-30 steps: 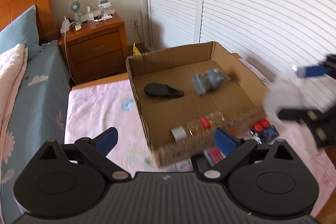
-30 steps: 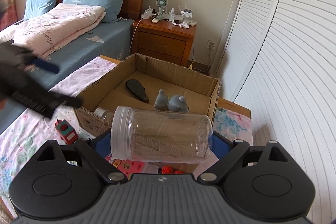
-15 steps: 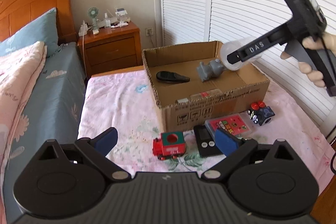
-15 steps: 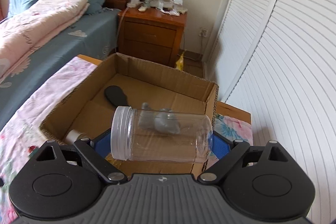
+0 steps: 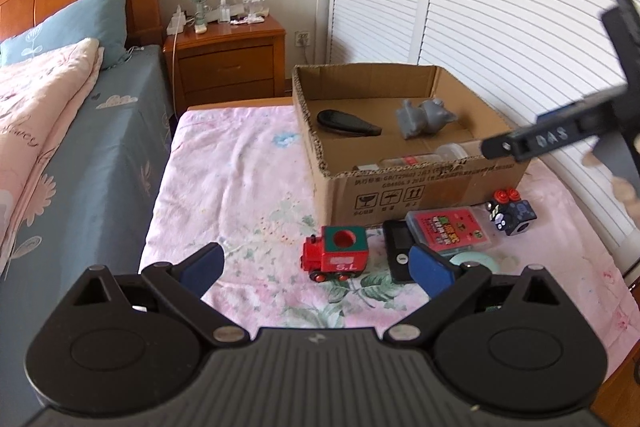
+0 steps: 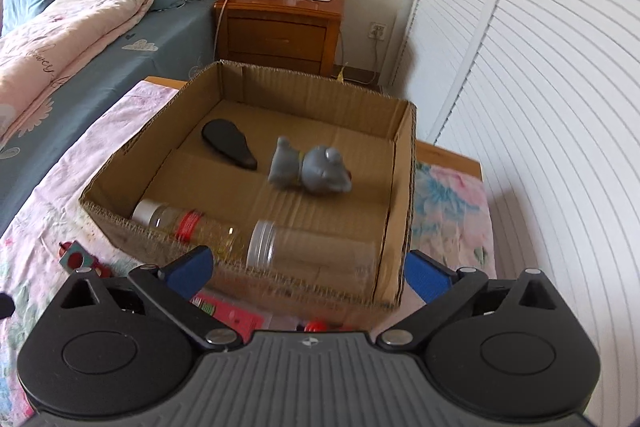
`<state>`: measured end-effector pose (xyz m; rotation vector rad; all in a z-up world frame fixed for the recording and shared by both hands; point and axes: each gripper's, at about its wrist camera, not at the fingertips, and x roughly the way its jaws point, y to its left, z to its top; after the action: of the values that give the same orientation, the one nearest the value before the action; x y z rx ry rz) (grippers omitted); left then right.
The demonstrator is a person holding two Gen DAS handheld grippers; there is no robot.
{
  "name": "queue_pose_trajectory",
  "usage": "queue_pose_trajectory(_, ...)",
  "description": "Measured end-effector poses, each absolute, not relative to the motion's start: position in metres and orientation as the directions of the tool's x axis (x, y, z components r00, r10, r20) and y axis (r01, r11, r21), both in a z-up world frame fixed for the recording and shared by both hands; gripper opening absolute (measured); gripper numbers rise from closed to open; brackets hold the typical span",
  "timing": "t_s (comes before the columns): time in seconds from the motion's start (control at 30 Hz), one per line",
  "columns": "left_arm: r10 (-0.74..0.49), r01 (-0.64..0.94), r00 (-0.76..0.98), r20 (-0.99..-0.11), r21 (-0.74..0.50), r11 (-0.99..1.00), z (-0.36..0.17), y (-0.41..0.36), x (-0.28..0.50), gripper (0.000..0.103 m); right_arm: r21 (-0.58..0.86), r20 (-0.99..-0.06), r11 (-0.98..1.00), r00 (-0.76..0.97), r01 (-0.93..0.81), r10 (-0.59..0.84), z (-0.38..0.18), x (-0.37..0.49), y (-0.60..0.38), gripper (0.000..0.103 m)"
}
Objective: Organize rigid objects
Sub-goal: 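Approach the red toy train with the left tool while the right tool approaches the black cube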
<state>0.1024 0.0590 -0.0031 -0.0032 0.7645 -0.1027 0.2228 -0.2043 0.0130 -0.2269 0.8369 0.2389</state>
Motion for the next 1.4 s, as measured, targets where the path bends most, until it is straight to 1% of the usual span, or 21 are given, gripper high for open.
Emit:
queue_pose_trajectory(0.3, -0.077, 0.082, 0.679, -0.730, -0.029, 0.996, -0.017, 0.062, 0.101, 0.099, -0.034, -0.750, 0.982, 0.654, -0.188, 0.100, -0.017, 0.178, -0.222, 0.103)
queue_pose_trajectory(0.5, -0.089, 0.085, 0.653, -0.753, -0.044, 0.995, -0.026, 0.061, 0.105, 0.099, -0.090, -0.760, 0.990, 0.650, -0.113, 0.005, -0.049, 0.162, -0.232, 0.103)
queue_pose_trajectory(0.67, -0.089, 0.085, 0.631, -0.771, -0.045, 0.995, -0.035, 0.057, 0.112, 0.099, -0.068, -0.791, 0.994, 0.612, -0.085, -0.002, -0.072, 0.163, -0.244, 0.103)
queue_pose_trajectory(0.87, -0.095, 0.080, 0.610, -0.786, -0.058, 0.995, -0.044, 0.055, 0.124, 0.099, -0.066, -0.797, 0.994, 0.604, -0.087, 0.000, -0.085, 0.169, -0.247, 0.103)
queue_pose_trajectory(1.07, -0.107, 0.074, 0.591, -0.800, -0.079, 0.994, -0.054, 0.052, 0.139, 0.099, -0.023, -0.792, 0.995, 0.609, -0.097, 0.041, -0.088, 0.183, -0.251, 0.103)
queue_pose_trajectory(1.2, -0.114, 0.074, 0.589, -0.800, -0.087, 0.993, -0.060, 0.051, 0.149, 0.099, -0.024, -0.787, 0.994, 0.615, -0.107, 0.047, -0.088, 0.189, -0.251, 0.103)
queue_pose_trajectory(1.37, -0.104, 0.072, 0.612, -0.784, -0.076, 0.994, -0.064, 0.048, 0.158, 0.094, -0.023, -0.780, 0.993, 0.623, -0.113, 0.053, -0.090, 0.192, -0.250, 0.103)
queue_pose_trajectory(1.4, -0.102, 0.072, 0.616, -0.781, -0.072, 0.995, -0.065, 0.048, 0.160, 0.090, -0.023, -0.779, 0.993, 0.625, -0.113, 0.053, -0.090, 0.192, -0.250, 0.103)
